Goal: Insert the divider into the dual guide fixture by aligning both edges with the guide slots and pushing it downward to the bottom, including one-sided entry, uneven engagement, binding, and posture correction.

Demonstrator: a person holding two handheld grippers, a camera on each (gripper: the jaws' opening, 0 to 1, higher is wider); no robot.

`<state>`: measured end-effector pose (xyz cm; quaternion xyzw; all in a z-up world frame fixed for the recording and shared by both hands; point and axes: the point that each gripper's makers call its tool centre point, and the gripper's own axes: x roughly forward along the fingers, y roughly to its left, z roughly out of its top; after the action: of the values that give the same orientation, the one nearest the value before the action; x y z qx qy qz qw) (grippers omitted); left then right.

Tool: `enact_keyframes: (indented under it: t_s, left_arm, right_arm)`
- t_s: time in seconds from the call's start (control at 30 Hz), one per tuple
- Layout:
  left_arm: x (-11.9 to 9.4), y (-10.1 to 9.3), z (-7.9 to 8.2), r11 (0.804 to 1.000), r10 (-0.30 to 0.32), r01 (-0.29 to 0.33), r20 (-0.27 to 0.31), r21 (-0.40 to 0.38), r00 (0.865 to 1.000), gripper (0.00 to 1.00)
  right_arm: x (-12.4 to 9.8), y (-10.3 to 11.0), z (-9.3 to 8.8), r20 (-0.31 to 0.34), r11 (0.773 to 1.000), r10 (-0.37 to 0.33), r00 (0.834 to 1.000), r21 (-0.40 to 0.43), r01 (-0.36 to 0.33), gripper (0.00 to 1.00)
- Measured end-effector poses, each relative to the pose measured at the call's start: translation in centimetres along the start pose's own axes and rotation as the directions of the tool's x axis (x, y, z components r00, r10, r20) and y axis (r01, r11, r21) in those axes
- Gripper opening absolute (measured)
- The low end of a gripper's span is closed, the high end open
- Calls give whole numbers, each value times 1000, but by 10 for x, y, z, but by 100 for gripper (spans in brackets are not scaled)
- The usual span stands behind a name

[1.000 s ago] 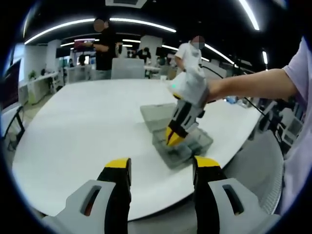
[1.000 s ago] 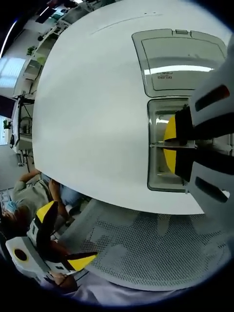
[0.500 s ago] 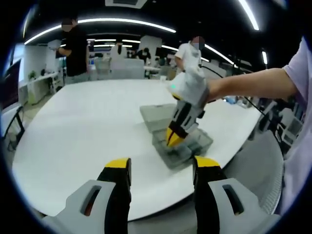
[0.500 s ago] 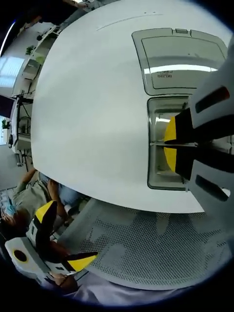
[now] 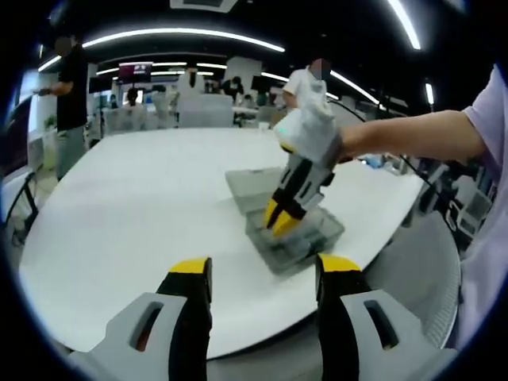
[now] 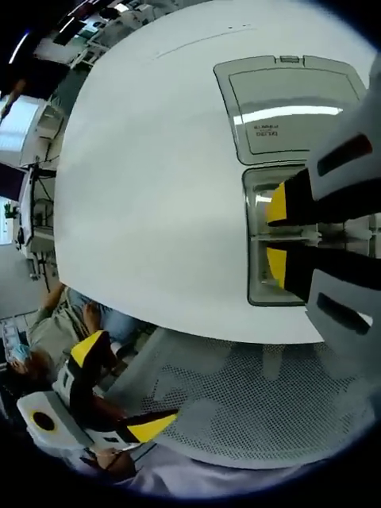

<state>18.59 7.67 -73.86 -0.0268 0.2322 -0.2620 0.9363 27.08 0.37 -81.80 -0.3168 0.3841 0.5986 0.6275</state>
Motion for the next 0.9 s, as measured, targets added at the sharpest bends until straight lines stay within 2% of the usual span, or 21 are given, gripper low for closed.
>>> enact_keyframes:
  t_s: [0.17,0.3,0.4,0.47,0.6,0.8,0.9]
  left_arm:
    - [0,-2,-2,1000,-19,19,-8,-12,1000,53]
    - [1,-5,-4,999,-38,38,-20,-10,999,53]
    - [2,-8,-4,999,-52,52,-28,7,998,53]
    - [3,-10,-6,998,-63,64,-35,17,997,53]
    - [3,-14,-6,996,-88,89,-40,27,995,53]
    - [2,-16,-5,993,-121,122,-31,11,992,55]
    - [1,-17,-4,991,-132,132,-26,3,991,56]
  right_arm:
    - [-16,-3,19,94,997,-45,995,66,39,13]
    - [-33,-10,34,175,989,-117,978,113,98,18]
    - [-46,-9,40,223,981,-144,964,157,110,25]
    - [-53,-9,42,243,978,-155,958,177,113,28]
    - [-70,-5,41,254,970,-192,948,194,145,25]
    - [-97,0,46,318,948,-263,911,261,183,26]
    - [-112,1,44,341,930,-315,886,295,217,27]
